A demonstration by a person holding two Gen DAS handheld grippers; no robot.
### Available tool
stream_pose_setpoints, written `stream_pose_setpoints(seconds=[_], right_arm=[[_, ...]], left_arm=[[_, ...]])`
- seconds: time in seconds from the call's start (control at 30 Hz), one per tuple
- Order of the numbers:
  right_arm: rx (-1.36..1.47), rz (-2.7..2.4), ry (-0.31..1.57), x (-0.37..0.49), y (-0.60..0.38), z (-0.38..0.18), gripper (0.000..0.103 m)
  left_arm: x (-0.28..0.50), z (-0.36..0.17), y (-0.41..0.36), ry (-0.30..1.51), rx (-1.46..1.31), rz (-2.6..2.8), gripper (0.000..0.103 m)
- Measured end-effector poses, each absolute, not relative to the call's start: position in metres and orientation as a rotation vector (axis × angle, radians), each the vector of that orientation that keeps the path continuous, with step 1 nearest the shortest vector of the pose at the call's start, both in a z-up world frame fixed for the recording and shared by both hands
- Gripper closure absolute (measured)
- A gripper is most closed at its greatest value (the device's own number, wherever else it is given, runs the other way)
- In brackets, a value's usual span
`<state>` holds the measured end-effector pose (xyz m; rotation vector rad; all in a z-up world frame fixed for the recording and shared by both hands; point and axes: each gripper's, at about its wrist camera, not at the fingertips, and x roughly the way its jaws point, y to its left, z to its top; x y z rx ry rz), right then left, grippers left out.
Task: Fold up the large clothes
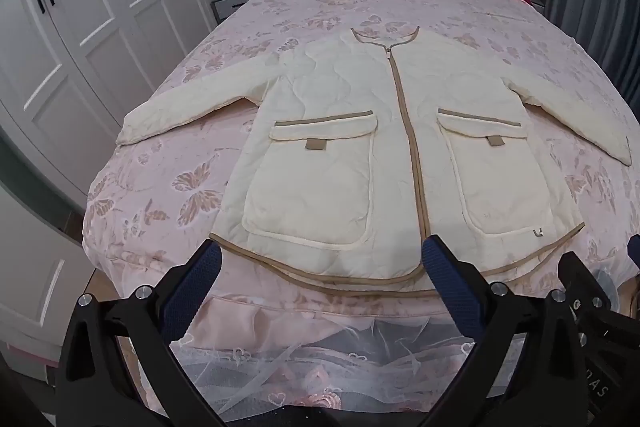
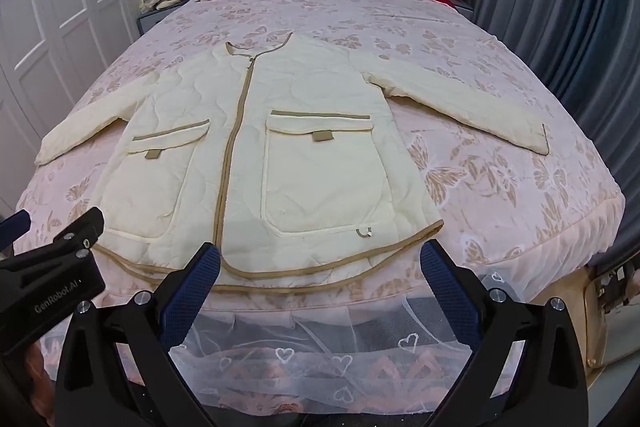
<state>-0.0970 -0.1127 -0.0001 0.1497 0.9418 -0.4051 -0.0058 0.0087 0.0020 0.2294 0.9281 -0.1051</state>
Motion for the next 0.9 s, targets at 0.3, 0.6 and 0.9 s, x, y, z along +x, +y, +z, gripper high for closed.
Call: stream_pose_setpoints(seconds=[0.3,0.6,0.9], right_arm=[[0.151,-0.404,0.949,-0.0969,-0.1118,-0.0014,0.005],[0.150,-0.402,0.950,-0.0971,-0.1101,-0.0026,0.005],[0.144,-0.397,0.950,-0.0977,-0.1099,-0.0011,0.005]], left_arm=[[-0.0063,0.0000,0.0064,0.932,0.234,-0.110,0.005],[-0.0068,-0.0004,0.0058,0.934,0.234,-0.112,0.005],[-0.0068,-0.0007,0.0052,0.929,0.236,-0.112,0.005]])
